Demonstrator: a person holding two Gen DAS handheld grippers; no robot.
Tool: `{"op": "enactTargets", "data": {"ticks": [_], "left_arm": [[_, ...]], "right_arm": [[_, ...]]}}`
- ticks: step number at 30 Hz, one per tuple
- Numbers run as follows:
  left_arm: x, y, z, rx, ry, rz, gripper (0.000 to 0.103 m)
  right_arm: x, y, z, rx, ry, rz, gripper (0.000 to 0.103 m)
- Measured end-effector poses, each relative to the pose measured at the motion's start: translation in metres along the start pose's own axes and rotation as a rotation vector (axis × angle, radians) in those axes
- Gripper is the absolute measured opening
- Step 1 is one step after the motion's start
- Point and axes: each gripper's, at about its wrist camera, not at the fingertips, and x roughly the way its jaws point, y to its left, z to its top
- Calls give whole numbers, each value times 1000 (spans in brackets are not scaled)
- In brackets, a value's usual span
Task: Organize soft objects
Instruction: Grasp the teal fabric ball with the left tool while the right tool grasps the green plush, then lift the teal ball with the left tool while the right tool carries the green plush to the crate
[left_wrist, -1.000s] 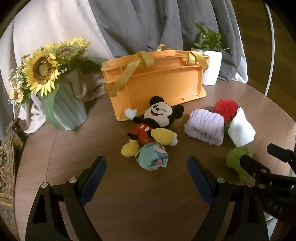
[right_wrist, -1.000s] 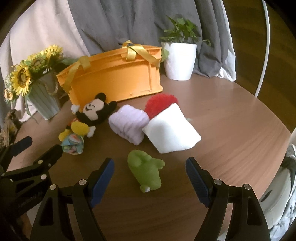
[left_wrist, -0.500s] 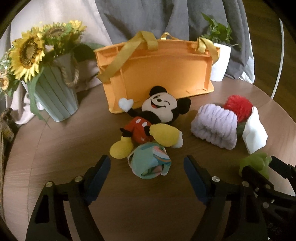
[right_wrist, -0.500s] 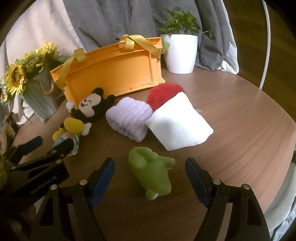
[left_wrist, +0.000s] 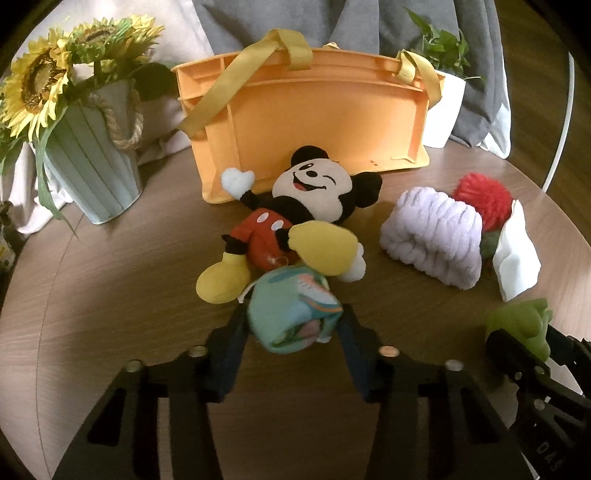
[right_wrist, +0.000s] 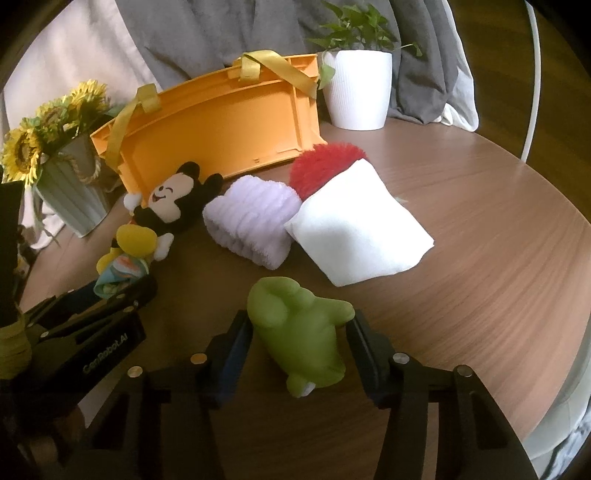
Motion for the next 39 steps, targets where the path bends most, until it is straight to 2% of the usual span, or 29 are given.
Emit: {"op": "enactTargets", "data": {"ticks": [7, 13, 22, 30, 39], "left_arm": [[-4, 1, -1, -14, -10, 3, 38], [-20, 4, -6, -61, -9, 8, 37], [-47, 2, -8, -116, -40, 57, 37], [-74, -7, -1, -166, -57, 86, 37], [-107, -23, 21, -212, -124, 117, 37]], "right_arm": [[0, 1, -1, -9, -7, 7, 53], [-5, 1, 4, -45, -16, 52, 52], [-19, 2, 14, -119, -39, 115, 52], [-39, -1, 37, -171, -64, 171, 52], [-64, -9, 67, -231, -120, 225, 52]]}}
